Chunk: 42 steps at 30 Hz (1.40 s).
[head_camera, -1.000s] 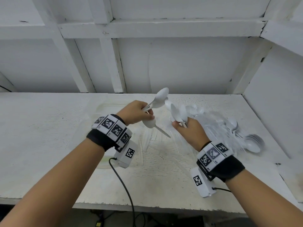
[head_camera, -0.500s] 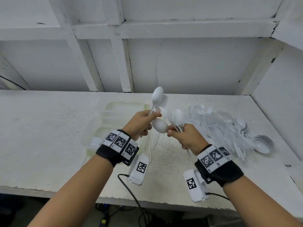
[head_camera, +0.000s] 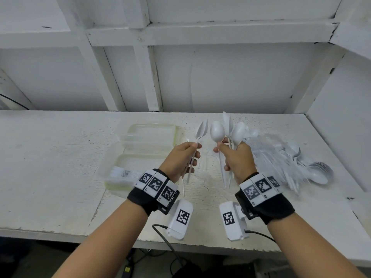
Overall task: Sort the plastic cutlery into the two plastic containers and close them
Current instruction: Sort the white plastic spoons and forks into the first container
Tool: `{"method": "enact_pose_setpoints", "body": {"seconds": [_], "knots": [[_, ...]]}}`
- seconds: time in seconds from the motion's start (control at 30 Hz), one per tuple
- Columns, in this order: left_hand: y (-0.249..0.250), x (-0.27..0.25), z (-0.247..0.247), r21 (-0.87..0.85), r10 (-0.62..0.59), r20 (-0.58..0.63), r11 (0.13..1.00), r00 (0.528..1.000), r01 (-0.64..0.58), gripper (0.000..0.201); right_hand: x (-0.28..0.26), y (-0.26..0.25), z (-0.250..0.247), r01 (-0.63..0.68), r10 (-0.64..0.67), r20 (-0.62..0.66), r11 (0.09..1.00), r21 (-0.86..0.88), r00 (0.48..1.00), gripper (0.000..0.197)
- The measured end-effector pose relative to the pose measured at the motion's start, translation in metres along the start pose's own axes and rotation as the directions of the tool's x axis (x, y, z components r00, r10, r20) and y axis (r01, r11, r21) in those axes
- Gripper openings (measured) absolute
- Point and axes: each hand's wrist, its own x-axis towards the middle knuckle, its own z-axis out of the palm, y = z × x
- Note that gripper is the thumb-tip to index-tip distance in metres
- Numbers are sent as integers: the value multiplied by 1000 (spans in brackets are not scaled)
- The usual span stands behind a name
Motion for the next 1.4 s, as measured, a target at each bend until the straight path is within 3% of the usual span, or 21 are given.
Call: {"method": "enact_pose_setpoints", "body": {"seconds": [0.27, 0.5, 0.57, 0.77, 0.97, 1.1, 1.2, 1.33, 1.4], "knots": [[-4, 1, 6, -1, 14, -2, 1000, 1000, -14, 13, 0, -2, 10, 17, -18, -21, 998, -54, 1000, 12], [-9, 1, 6, 84, 72, 29, 994, 997, -74, 8, 5, -10, 14, 40, -40, -6, 998, 56, 999, 24], [-9, 0, 5, 71, 89, 46, 993, 995, -92, 6, 8, -10, 14, 76, -77, 5, 997, 18, 997, 22], [-8, -2, 7, -110, -8, 134, 994, 991, 23, 30, 12, -7, 14, 116, -115, 31, 993, -27, 993, 15], [-6, -1, 8, -129, -12, 226, 991, 974, 42, 35, 12, -4, 18, 183, -181, 52, 983, -33, 982, 22], [-6, 1, 8, -111, 9, 169, 994, 986, 10, 28, 15, -2, 18, 198, -198, 9, 976, -90, 980, 24], [-7, 4, 9, -138, 24, 103, 990, 994, -9, 26, 17, -3, 14, 180, -185, -39, 977, -110, 982, 7], [-8, 8, 10, -177, 26, 72, 984, 997, -13, 21, 16, -3, 12, 238, -242, 5, 950, -200, 970, 25], [-8, 11, 10, -216, 26, 68, 976, 997, -10, 17, 16, 0, 14, 247, -245, 41, 936, -252, 969, 20]]}}
